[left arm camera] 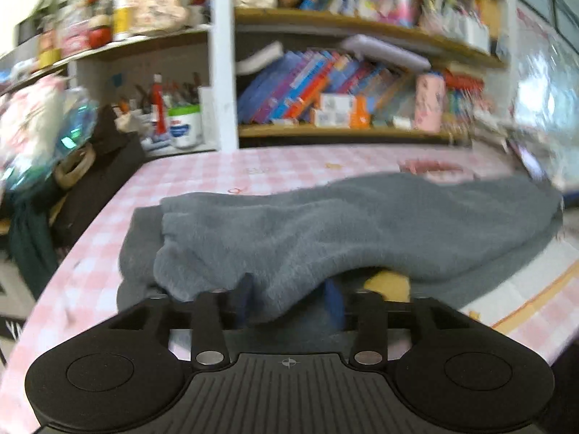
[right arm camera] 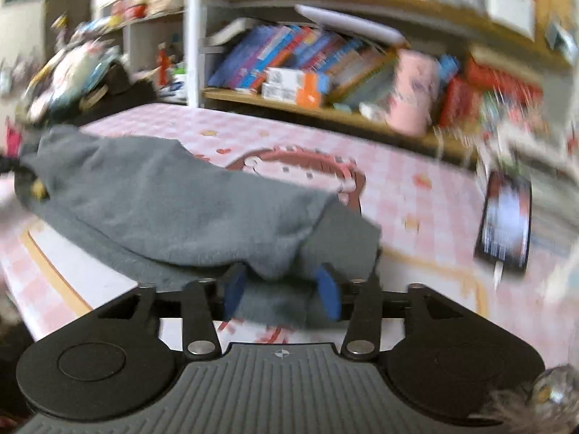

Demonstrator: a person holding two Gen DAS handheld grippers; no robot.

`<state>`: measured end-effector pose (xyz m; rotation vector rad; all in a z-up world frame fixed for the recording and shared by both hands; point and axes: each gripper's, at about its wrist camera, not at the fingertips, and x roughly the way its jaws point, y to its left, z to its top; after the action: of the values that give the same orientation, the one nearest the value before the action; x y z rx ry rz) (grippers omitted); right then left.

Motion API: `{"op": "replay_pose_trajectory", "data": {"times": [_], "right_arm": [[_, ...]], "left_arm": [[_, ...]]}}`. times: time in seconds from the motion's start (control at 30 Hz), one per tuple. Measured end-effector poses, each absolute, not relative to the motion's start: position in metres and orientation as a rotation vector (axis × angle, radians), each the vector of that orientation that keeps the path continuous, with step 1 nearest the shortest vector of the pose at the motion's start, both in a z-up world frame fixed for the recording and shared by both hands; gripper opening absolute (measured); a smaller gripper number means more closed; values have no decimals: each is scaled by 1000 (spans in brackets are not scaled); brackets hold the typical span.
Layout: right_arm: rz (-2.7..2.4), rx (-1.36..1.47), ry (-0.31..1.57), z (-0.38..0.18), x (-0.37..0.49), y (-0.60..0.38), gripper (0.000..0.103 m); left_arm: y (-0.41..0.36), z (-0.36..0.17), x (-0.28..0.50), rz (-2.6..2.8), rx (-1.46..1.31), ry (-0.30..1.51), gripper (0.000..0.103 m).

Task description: Fold clothes

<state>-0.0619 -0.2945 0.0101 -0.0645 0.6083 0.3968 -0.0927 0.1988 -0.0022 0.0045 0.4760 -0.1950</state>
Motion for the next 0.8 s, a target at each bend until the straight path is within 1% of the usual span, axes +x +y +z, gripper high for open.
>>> {"op": "replay_pose_trajectory", "data": {"times": [0.03,0.07,0.1,0.17,0.3,0.4,0.47,0.53,0.6,0.67,0.73,0.8], "right_arm": [[391,9,623,9,-64,-301,59],[393,95,635,8,-65,-308,63],[406,194,640,7,-67,-316,64],[446,384,640,3,-68,-330,68],[510,646,658,-4,-59,-337,71],[494,724,683,-9,-44,-328,72],[414,782,700,-15,-32,-327,76],[312,839,721,-22,-23,-327,75],[278,861,720,-24,-17,-324,66],[277,818,708,-18,-13,-319,30],[319,717,643,-1,-18,-313,10],[346,567,512,22,-32,-306,9]], "left_arm": [[200,-1,-98,-187,-38,453,70],[200,0,-104,-178,-80,429,73],[201,1,-110,-170,-122,405,78],[203,2,-120,-189,-224,362,79],[201,6,-129,-242,-312,334,81],[194,8,-130,-235,-281,324,82],[192,8,-131,-230,-270,320,83],[193,5,-132,-232,-285,320,83],[194,2,-135,-227,-289,320,83],[197,0,-138,-220,-298,322,83],[201,-2,-139,-207,-314,321,83],[206,-3,-140,-195,-329,320,83]]}}
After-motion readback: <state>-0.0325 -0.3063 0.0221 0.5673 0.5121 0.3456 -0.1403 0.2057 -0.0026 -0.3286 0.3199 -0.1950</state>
